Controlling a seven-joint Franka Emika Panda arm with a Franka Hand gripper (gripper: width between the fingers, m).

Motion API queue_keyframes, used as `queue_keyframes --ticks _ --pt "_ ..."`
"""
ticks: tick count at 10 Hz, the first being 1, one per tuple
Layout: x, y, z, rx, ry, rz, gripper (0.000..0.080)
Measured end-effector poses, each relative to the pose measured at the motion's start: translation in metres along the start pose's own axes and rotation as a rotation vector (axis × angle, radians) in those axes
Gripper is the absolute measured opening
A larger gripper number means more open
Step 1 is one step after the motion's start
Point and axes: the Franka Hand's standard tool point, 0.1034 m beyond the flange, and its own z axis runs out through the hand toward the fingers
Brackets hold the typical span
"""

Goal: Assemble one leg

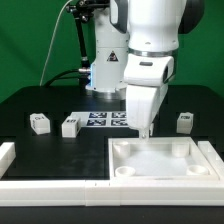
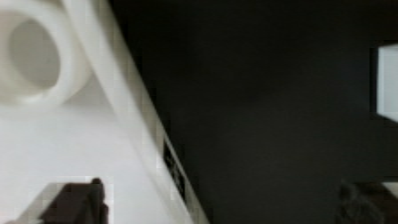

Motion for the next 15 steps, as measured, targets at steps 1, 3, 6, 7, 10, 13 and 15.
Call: queue_keyframes --ticks 1,3,6,7,10,13,15 --pt "-0.003 -0.006 0.0 -0.002 0.014 0.168 0.0649" --pt "-0.005 -0.017 -0.003 0.0 0.012 0.414 0.0649" --pt "-0.002 -0.032 0.001 0.033 0.03 0.783 0.0649" --pt "-0.001 -0.037 0.003 0.06 0.036 0.879 0.0649" --pt "0.002 -0.038 0.003 0.075 0.036 1.095 0.0649" --pt "0.01 -0.057 0.008 0.091 0.034 1.25 0.0649" --pt "0.028 -0.074 0.003 0.1 0.034 1.307 0.0649"
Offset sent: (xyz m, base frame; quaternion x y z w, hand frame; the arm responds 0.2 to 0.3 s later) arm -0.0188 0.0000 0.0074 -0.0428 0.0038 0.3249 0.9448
